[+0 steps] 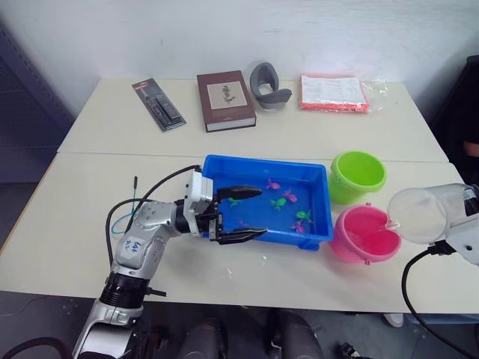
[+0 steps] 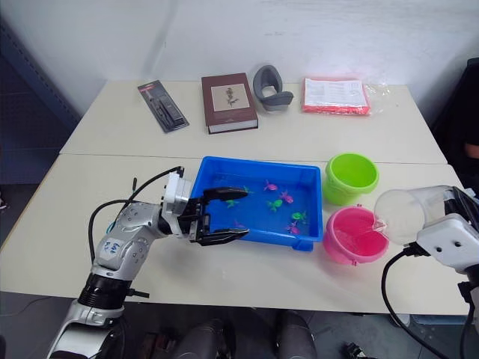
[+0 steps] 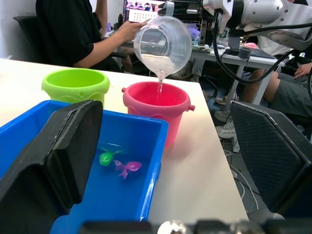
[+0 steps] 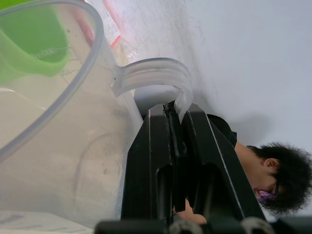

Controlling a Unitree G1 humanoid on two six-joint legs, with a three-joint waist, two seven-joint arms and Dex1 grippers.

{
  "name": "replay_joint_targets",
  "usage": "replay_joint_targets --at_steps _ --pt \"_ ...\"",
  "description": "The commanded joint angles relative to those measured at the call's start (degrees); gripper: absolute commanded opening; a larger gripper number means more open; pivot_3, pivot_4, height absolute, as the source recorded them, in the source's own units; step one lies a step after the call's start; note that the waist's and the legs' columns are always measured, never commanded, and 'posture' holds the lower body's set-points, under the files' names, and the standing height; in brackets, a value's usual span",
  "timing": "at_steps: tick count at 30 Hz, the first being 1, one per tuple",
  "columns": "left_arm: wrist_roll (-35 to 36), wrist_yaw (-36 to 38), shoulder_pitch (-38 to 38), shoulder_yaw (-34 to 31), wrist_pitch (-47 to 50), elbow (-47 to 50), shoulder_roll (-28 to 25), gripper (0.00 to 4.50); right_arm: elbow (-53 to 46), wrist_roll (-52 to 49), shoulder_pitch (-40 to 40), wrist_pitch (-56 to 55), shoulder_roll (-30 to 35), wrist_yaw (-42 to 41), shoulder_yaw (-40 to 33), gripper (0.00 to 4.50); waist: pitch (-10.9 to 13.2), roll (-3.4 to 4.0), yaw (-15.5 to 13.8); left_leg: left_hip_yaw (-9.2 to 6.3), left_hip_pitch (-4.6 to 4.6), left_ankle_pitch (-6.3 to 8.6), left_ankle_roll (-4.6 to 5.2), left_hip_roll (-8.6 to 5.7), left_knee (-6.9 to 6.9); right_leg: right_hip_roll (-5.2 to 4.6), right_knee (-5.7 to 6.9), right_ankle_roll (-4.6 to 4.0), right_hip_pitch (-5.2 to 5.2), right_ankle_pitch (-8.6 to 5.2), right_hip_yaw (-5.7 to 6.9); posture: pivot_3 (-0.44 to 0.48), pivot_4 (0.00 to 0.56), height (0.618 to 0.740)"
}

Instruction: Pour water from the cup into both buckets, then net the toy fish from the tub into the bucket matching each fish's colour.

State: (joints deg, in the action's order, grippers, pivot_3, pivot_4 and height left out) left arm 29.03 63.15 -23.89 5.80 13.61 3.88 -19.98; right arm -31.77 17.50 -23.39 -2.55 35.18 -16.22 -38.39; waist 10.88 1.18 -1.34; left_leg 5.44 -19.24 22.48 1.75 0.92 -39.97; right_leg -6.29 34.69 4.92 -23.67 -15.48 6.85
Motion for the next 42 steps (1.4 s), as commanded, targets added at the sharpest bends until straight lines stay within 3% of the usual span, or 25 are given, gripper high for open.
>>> replay_joint_targets --at_steps 1,14,21,24,32,38,42 --pt "0.03 -0.28 -0.31 -0.05 -1.08 1.08 0.38 4.50 -0.52 0.82 0.17 -1.64 -0.75 0.88 -0.57 0.03 0.00 0.00 0.01 0.00 0.00 0.00 0.00 0.00 0.00 0.00 0.00 0.00 0.00 0.00 0.00 0.000 0.150 0.740" --pt "-0.55 0.37 -1.36 -1.00 -2.65 -1.38 -0.75 4.50 -0.02 -2.50 0.77 -2.07 -3.52 -0.12 -0.86 0.03 0.00 0.00 0.05 0.01 0.01 -0.01 0.00 0.01 -0.01 0.01 0.04 0.00 0.00 0.00 -0.01 0.000 0.150 0.740" --pt "-1.00 -0.36 -1.05 -1.91 -3.81 -2.15 -1.05 4.50 -7.57 -26.69 4.21 19.34 -12.76 -0.76 -4.66 0.03 -0.03 -0.01 0.08 -0.02 0.01 -0.01 0.01 0.03 -0.03 0.02 0.16 0.00 0.01 0.00 -0.01 0.000 0.150 0.740" --pt "-0.91 -0.51 -1.01 -2.24 -3.77 -2.36 -1.06 4.50 -9.00 -33.44 8.78 31.00 -12.73 2.57 -7.90 0.03 -0.03 -0.01 0.20 -0.02 0.00 -0.01 0.03 0.02 -0.08 -0.05 0.26 -0.01 0.01 0.01 -0.02 0.000 0.150 0.740" --pt "-0.64 -1.62 -2.27 -3.23 -3.40 -3.58 -0.78 4.50 -4.35 -38.77 24.75 56.21 0.88 7.37 -8.74 0.03 -0.03 -0.02 0.47 -0.02 0.00 -0.03 0.16 -0.02 -0.06 -0.18 0.27 -0.02 -0.02 0.00 0.00 0.000 0.150 0.740" --pt "0.11 -3.98 -3.36 -4.89 -2.17 -4.51 -0.07 4.50 5.80 -31.88 29.90 51.93 12.46 4.96 2.65 0.03 -0.02 -0.04 0.08 -0.05 -0.12 -0.07 0.24 -0.10 -0.05 -0.17 0.27 0.04 -0.03 0.04 0.07 0.000 0.150 0.740" --pt "-0.01 -4.08 -3.83 -4.98 -1.54 -4.70 -0.10 4.50 12.16 -26.64 33.44 47.37 16.87 4.85 10.56 0.03 -0.02 -0.04 0.09 0.00 -0.14 -0.08 0.25 -0.12 -0.05 -0.18 0.24 0.11 -0.04 0.07 0.05 0.000 0.150 0.740"
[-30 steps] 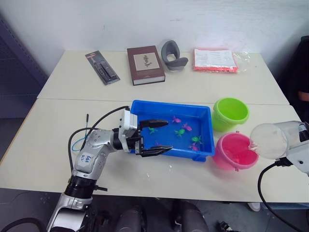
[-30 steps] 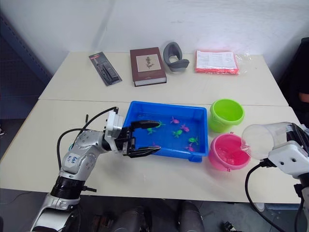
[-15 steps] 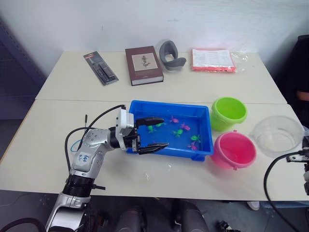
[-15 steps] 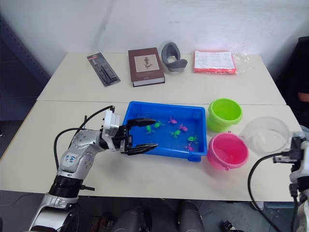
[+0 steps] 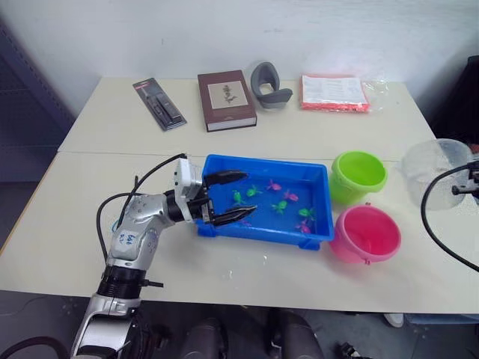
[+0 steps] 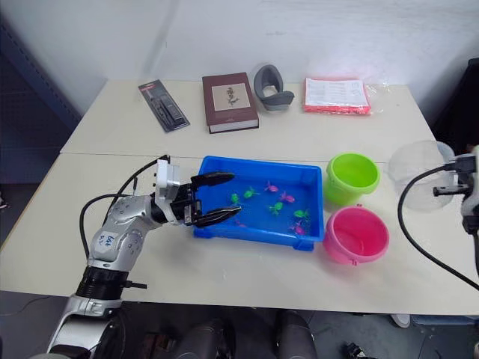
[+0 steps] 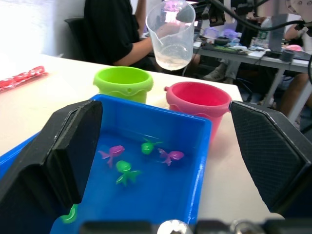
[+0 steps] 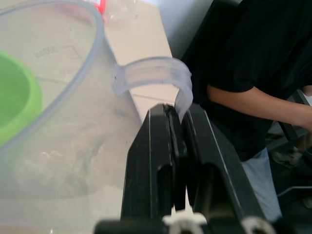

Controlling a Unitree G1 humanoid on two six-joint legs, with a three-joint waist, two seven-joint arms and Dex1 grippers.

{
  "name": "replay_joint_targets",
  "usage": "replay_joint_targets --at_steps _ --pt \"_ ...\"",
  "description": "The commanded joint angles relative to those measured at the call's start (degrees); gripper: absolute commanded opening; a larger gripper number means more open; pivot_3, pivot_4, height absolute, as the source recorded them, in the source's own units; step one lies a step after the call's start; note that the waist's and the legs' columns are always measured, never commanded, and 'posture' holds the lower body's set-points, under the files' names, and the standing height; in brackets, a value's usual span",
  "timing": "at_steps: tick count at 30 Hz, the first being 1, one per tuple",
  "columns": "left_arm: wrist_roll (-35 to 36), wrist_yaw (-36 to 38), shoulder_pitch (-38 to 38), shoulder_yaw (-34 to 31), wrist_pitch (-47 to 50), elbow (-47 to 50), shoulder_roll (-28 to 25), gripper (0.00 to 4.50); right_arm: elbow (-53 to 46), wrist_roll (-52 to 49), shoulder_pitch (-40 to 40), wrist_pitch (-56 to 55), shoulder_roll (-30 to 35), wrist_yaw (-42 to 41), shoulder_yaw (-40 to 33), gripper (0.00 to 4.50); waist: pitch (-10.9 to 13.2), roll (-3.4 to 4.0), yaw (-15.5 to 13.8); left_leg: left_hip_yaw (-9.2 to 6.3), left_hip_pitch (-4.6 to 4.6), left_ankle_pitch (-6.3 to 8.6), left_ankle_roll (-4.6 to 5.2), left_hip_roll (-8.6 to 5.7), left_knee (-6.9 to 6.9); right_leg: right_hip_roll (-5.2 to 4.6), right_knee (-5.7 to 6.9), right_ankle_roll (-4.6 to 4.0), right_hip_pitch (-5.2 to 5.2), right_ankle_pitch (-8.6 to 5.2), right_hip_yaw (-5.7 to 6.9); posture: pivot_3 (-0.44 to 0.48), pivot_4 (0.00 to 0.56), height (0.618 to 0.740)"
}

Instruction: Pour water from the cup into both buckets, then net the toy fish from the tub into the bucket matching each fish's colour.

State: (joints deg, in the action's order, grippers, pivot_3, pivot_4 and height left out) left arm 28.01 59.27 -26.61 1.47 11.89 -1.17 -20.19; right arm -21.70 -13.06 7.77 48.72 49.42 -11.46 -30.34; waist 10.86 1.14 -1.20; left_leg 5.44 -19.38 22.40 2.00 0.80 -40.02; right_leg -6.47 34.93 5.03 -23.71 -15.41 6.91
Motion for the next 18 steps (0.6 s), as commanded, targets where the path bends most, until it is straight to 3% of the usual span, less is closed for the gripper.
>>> replay_joint_targets --at_steps 1,18 --pt "0.77 -0.03 -1.27 -0.45 0.42 0.33 -0.07 4.50 3.51 5.34 3.10 -5.28 3.47 -0.05 4.53 0.03 0.00 -0.01 -0.04 -0.01 0.00 0.00 0.00 0.00 0.00 0.00 0.00 0.00 0.00 0.00 0.01 0.000 0.150 0.740" --pt "-1.26 -1.42 -0.42 -0.41 -4.05 0.88 1.61 4.50 18.74 26.94 14.41 -31.23 8.10 1.62 22.88 0.03 0.01 -0.02 -0.01 -0.01 -0.09 -0.06 -0.11 0.03 0.00 0.03 -0.11 0.06 0.00 0.03 0.12 0.000 0.150 0.740"
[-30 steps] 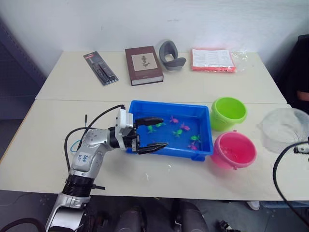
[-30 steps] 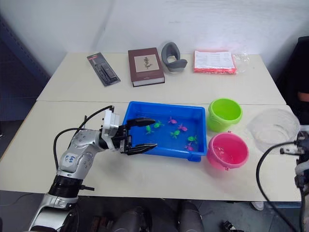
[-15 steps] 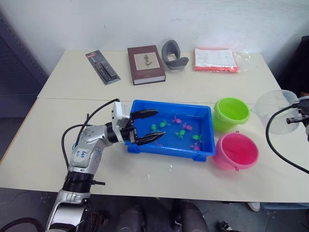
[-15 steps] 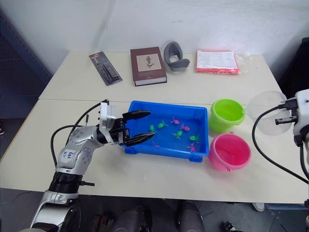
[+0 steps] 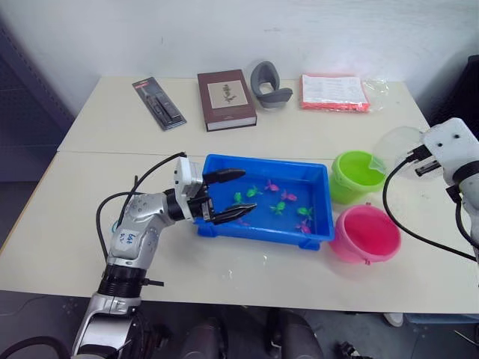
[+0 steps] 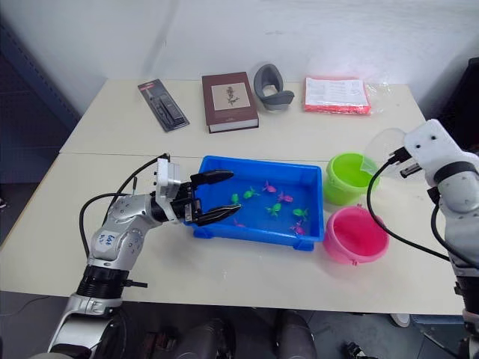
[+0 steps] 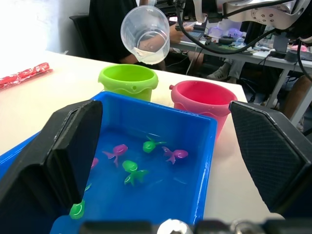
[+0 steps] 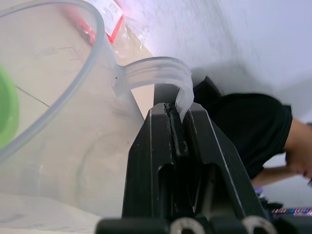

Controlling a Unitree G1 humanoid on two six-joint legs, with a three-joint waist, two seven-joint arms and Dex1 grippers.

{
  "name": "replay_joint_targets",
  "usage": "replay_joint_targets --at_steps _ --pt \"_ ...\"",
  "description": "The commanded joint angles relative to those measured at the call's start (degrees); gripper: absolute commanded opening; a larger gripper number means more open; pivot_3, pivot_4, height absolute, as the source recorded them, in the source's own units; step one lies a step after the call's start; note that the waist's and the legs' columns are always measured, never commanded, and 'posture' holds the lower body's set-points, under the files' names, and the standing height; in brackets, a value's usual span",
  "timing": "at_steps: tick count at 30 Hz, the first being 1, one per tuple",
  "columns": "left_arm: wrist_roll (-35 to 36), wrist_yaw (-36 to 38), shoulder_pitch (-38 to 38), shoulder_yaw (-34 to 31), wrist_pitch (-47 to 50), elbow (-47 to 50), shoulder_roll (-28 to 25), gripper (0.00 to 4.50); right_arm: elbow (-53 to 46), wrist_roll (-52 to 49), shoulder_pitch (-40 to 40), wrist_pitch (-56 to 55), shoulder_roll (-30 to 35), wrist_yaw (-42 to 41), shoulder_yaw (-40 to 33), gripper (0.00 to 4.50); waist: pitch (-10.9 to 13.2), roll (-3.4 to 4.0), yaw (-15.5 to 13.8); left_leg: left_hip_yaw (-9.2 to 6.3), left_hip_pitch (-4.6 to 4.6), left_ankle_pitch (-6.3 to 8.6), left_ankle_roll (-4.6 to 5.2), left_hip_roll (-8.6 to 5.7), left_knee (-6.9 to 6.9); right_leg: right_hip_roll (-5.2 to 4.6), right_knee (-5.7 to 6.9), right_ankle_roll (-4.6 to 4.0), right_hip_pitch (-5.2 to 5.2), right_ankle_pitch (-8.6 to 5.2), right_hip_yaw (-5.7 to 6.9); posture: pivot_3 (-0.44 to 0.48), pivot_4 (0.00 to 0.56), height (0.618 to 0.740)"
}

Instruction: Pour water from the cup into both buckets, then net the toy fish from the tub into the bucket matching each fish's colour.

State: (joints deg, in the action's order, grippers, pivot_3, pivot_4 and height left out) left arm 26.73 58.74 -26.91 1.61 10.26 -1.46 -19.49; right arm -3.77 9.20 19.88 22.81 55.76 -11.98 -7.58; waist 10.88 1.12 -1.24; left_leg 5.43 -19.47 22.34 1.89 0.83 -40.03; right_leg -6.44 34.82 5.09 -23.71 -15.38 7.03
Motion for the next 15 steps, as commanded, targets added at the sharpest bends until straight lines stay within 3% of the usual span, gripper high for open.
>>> replay_joint_targets --at_steps 1,15 --pt "-0.04 -1.09 0.14 -0.52 -2.60 1.41 1.09 4.50 1.47 5.75 2.69 -6.56 1.55 2.81 0.41 0.03 0.00 0.00 0.05 0.00 0.00 0.00 0.00 0.00 0.00 0.00 -0.01 0.00 0.00 0.00 0.01 0.000 0.150 0.740" --pt "-0.61 -2.57 1.28 -0.14 -4.46 1.71 1.33 4.50 8.14 19.15 5.29 -17.93 0.65 8.85 5.14 0.03 0.00 0.00 0.08 -0.03 -0.04 -0.02 -0.05 0.04 0.00 0.02 -0.04 0.01 0.00 0.01 0.04 0.000 0.150 0.740"
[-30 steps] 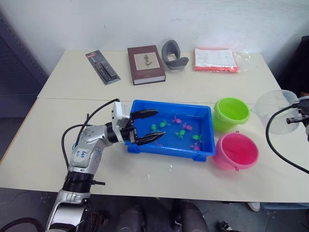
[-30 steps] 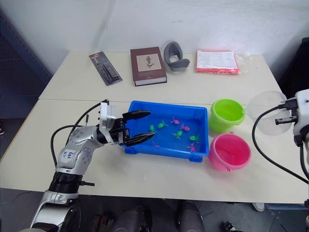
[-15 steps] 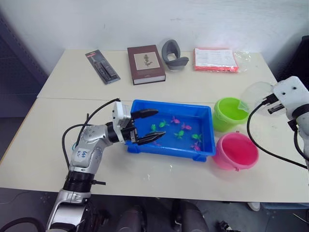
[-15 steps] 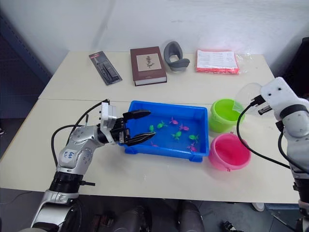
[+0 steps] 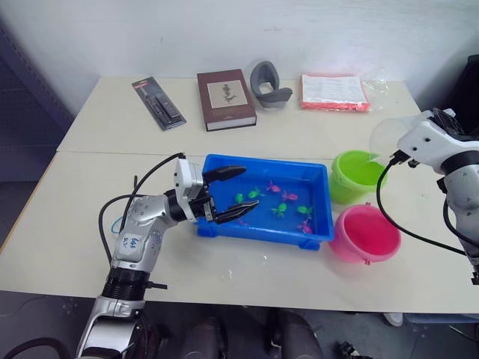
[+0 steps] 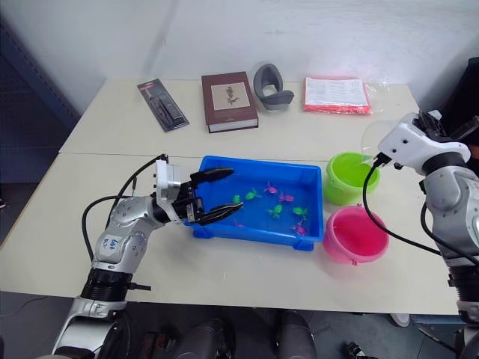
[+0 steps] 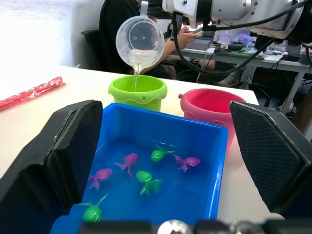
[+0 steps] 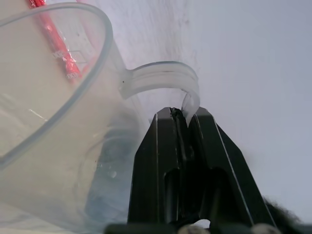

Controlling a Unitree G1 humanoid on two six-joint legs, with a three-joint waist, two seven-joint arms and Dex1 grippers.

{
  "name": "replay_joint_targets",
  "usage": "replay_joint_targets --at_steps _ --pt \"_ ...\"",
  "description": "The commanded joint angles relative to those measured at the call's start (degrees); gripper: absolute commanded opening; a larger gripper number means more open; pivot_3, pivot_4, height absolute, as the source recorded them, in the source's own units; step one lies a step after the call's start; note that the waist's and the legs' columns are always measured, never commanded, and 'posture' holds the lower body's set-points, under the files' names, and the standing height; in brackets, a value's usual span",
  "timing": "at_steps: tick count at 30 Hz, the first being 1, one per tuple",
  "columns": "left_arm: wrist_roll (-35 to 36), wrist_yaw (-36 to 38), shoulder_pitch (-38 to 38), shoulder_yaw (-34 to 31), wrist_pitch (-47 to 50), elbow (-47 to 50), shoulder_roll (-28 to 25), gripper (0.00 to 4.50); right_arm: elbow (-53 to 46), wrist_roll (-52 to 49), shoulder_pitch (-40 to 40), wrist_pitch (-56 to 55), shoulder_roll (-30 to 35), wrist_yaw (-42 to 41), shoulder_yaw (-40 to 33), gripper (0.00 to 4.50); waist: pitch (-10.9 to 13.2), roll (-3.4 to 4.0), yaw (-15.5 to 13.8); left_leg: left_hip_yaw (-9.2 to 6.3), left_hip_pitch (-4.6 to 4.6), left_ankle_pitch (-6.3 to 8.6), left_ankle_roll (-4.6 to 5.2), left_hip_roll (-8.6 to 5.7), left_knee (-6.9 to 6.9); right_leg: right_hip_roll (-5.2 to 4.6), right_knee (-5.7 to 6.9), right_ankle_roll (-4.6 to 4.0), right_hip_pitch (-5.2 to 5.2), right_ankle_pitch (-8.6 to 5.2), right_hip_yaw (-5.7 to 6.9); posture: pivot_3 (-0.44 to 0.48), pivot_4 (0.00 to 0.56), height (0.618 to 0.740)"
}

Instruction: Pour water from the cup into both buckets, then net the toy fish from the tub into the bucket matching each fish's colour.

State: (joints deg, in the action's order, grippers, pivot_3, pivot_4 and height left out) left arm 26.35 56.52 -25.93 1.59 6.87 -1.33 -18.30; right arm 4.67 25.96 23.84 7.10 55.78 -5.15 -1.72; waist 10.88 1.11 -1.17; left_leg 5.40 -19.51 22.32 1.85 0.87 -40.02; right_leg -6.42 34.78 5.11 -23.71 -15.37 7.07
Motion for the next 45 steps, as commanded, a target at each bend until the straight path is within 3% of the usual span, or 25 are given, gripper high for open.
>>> replay_joint_targets --at_steps 1,11,17,22,26,30,35,39,45 --pt "-0.25 -0.47 0.36 -0.09 -1.17 1.63 0.16 4.50 -0.07 3.08 1.23 -2.85 0.69 2.39 -0.65 0.03 0.00 0.00 0.04 0.00 0.00 0.00 0.00 0.00 0.00 0.00 0.00 0.00 0.00 0.00 0.00 0.000 0.150 0.740" --pt "-0.87 -1.33 -0.63 -0.16 -3.02 0.67 0.84 4.50 0.73 10.88 -1.03 -10.11 2.51 7.61 -0.71 0.03 0.00 0.00 0.02 -0.01 0.00 -0.01 -0.01 0.01 0.00 0.01 0.00 0.00 0.00 0.00 0.00 0.000 0.150 0.740" --pt "-1.33 -1.58 -1.37 -0.22 -4.25 -0.18 1.12 4.50 0.25 9.87 -4.20 -12.02 1.21 9.07 -3.53 0.03 0.01 -0.01 0.04 0.00 -0.01 -0.01 -0.02 0.01 0.00 0.02 -0.01 0.00 0.00 0.00 0.00 0.000 0.150 0.740" --pt "-1.50 -1.76 -1.55 -0.48 -5.18 -0.68 1.18 4.50 -3.18 -6.78 -4.77 -8.87 -7.94 4.82 -12.39 0.03 0.04 -0.07 0.04 -0.04 -0.01 -0.03 -0.05 0.05 0.00 0.08 -0.02 0.00 0.02 0.00 0.02 0.000 0.150 0.740" --pt "-1.56 -1.55 -1.67 -0.66 -5.50 -0.95 0.85 4.50 -6.06 -12.72 -5.78 -7.15 -10.01 1.09 -16.63 0.03 0.04 -0.06 0.02 -0.03 -0.01 -0.03 -0.05 0.04 0.00 0.08 -0.01 0.01 0.01 0.01 0.01 0.000 0.150 0.740" --pt "-0.88 -0.96 -2.10 -1.03 -4.80 -0.92 0.31 4.50 -11.52 -25.23 -5.55 5.08 -16.19 -0.77 -25.91 0.03 0.04 -0.07 -0.14 -0.09 -0.03 -0.03 -0.05 0.05 -0.01 0.08 -0.02 0.01 0.02 0.01 0.05 0.000 0.150 0.740" --pt "1.55 0.15 -1.86 -1.66 -1.74 1.10 -0.89 4.50 -19.83 -46.92 -2.62 25.15 -24.90 3.56 -44.22 0.03 0.03 -0.05 -0.17 -0.16 -0.09 -0.04 -0.01 0.03 -0.03 0.00 0.01 0.00 0.01 0.01 0.12 0.000 0.150 0.740" --pt "3.23 1.66 -0.63 -1.31 1.47 3.71 -2.39 4.50 -21.50 -50.51 -5.75 30.12 -28.36 9.70 -53.40 0.03 0.03 -0.05 -0.18 -0.20 -0.11 -0.04 0.00 0.03 0.00 -0.01 0.01 -0.01 0.01 0.01 0.16 0.000 0.150 0.740" --pt "6.00 3.58 0.40 -0.35 7.32 7.36 -4.09 4.50 -19.94 -50.75 -12.07 30.00 -33.64 10.84 -51.47 0.03 0.02 -0.03 0.57 -0.06 0.02 -0.03 0.01 0.00 0.03 0.02 0.09 -0.01 0.01 0.01 -0.03 0.000 0.150 0.740"
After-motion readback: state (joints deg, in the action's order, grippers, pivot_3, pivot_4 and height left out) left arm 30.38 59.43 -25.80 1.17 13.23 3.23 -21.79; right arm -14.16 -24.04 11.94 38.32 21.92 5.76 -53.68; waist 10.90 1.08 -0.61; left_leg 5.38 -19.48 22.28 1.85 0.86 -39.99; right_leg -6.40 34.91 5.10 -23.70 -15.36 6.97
